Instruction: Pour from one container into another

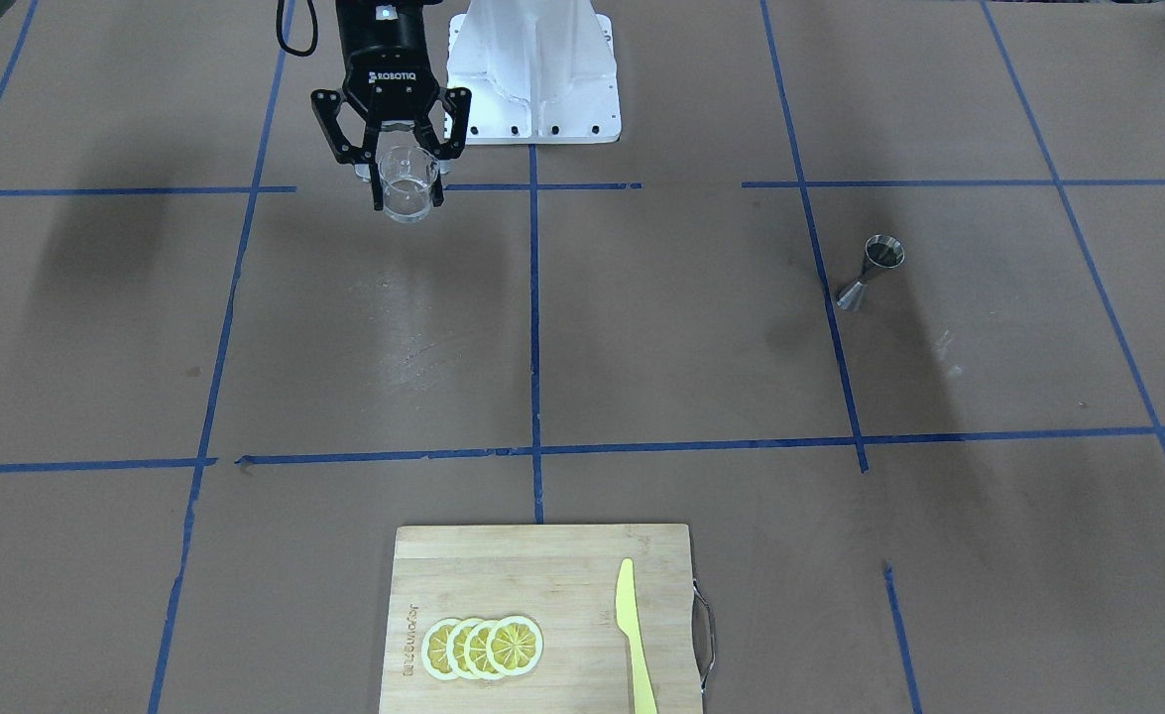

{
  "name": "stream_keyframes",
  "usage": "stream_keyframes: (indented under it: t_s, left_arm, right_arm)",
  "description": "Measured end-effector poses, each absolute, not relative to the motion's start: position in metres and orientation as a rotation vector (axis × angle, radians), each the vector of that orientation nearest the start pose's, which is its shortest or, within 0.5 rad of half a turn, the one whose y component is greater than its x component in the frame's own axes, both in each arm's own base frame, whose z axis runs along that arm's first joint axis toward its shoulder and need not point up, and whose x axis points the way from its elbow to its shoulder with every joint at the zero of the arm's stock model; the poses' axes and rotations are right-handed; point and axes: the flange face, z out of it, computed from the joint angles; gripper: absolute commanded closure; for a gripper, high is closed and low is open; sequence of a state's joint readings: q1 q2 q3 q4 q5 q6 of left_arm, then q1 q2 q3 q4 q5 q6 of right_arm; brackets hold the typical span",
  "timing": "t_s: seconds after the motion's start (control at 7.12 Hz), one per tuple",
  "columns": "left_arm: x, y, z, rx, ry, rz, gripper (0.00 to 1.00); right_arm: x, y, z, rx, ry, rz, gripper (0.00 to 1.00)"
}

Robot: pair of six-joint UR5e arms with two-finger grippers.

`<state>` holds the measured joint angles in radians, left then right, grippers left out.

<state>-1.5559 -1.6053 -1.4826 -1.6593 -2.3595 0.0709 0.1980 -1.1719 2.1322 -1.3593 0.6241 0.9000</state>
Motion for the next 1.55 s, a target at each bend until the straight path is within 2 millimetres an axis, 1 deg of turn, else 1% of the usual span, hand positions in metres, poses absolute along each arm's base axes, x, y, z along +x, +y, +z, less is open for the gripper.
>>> stream_keyframes:
  t_s: [0.28,0.56,0.7,0.84,0.98,1.26,1.41,1.55]
  left_arm:
    - [-0.059,-0.507,0.664,0.052,0.803,0.084,0.0]
    - [-0.06,-0.509,0.657,0.061,0.804,0.087,0.0]
    - [-0.06,-0.51,0.655,0.065,0.804,0.088,0.0]
    - [-0.06,-0.51,0.654,0.067,0.804,0.089,0.0]
    - [-0.06,-0.511,0.654,0.067,0.804,0.09,0.0]
    - [-0.06,-0.51,0.653,0.069,0.805,0.09,0.0]
    - [-0.06,-0.509,0.653,0.07,0.805,0.09,0.0]
    - [-0.06,-0.508,0.653,0.07,0.805,0.09,0.0]
  right_arm:
    - [-0.431,-0.305,0.164,1.191,-0.619,0.153,1.0]
    - [-0.428,-0.309,0.168,1.192,-0.612,0.162,1.0]
    - [-0.424,-0.311,0.18,1.194,-0.614,0.171,1.0]
    - [-0.418,-0.311,0.205,1.199,-0.626,0.182,1.0]
    - [-0.413,-0.311,0.24,1.204,-0.637,0.192,1.0]
    - [-0.402,-0.31,0.315,1.215,-0.639,0.211,1.0]
    - [-0.399,-0.311,0.356,1.223,-0.628,0.225,1.0]
    - [-0.403,-0.313,0.403,1.232,-0.615,0.24,1.0]
